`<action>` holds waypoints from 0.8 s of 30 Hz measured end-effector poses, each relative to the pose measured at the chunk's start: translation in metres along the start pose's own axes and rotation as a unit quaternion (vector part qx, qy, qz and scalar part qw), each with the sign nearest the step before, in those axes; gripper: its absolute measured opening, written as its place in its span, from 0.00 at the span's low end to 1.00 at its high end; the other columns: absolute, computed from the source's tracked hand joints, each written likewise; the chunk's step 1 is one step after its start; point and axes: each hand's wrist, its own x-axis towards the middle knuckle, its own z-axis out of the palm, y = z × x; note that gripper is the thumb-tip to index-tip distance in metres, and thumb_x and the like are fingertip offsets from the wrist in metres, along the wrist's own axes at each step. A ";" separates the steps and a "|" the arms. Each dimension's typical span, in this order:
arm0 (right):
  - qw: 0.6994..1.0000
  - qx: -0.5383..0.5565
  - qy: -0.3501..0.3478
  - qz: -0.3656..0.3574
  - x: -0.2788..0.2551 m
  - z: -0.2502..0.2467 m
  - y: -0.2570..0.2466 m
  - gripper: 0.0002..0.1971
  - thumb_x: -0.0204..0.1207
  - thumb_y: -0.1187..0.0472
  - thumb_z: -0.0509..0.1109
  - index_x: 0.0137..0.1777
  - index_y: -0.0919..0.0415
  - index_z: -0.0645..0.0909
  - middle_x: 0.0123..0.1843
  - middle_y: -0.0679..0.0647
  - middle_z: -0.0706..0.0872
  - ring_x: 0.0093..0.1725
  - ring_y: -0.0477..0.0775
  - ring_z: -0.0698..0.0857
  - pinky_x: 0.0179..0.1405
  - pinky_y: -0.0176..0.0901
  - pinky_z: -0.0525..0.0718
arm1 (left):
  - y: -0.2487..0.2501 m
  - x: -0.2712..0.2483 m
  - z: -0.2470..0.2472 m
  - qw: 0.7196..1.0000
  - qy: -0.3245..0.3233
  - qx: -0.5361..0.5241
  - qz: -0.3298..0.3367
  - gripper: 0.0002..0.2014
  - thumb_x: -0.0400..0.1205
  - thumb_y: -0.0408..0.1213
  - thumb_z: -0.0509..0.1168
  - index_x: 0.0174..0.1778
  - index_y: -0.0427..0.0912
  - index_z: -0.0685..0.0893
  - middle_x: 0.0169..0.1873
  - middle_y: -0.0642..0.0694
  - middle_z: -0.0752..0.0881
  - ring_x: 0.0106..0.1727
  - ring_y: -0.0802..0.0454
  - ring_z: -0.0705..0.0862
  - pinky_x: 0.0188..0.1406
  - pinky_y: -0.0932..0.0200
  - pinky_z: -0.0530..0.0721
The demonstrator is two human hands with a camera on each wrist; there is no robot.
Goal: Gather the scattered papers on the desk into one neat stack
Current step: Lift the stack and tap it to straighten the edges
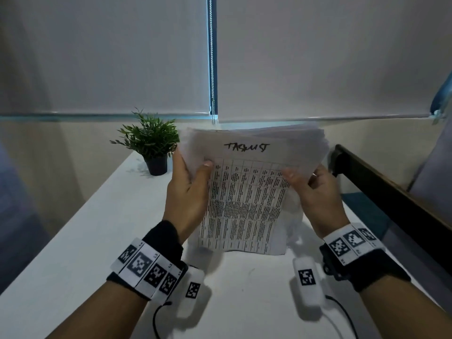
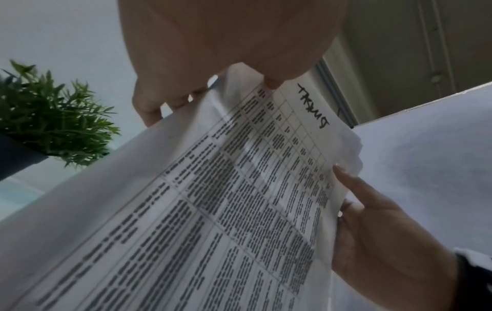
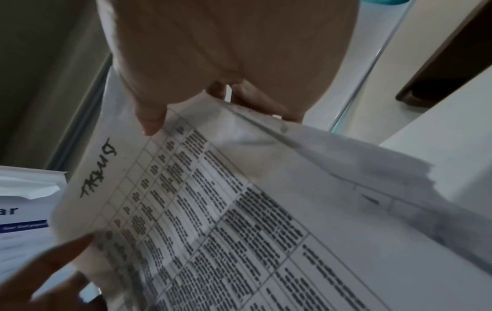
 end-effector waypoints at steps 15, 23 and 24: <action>0.996 -0.088 -0.010 0.008 0.011 -0.009 0.005 0.14 0.77 0.72 0.78 0.55 0.51 0.88 0.53 0.51 0.96 0.56 0.50 0.95 0.65 0.59 0.91 | 0.014 0.006 -0.002 0.991 0.049 0.120 0.013 0.55 0.74 0.35 0.74 0.89 0.60 0.46 0.67 0.45 0.79 0.66 0.56 0.84 0.65 0.48 0.88; 0.928 -0.315 -0.105 -0.168 0.026 0.008 -0.061 0.09 0.80 0.65 0.77 0.57 0.60 0.85 0.45 0.51 0.91 0.45 0.51 0.89 0.43 0.45 0.86 | 0.092 0.031 -0.002 0.874 -0.119 0.445 0.155 0.25 0.73 0.47 0.75 0.68 0.52 0.82 0.47 0.52 0.90 0.45 0.53 0.86 0.54 0.53 0.86; 0.926 -0.318 -0.105 -0.175 0.025 0.010 -0.066 0.09 0.79 0.64 0.78 0.57 0.59 0.84 0.44 0.51 0.90 0.44 0.52 0.88 0.41 0.48 0.86 | 0.088 0.034 -0.007 0.892 -0.127 0.412 0.136 0.12 0.76 0.41 0.75 0.55 0.50 0.87 0.39 0.57 0.89 0.37 0.59 0.85 0.43 0.57 0.85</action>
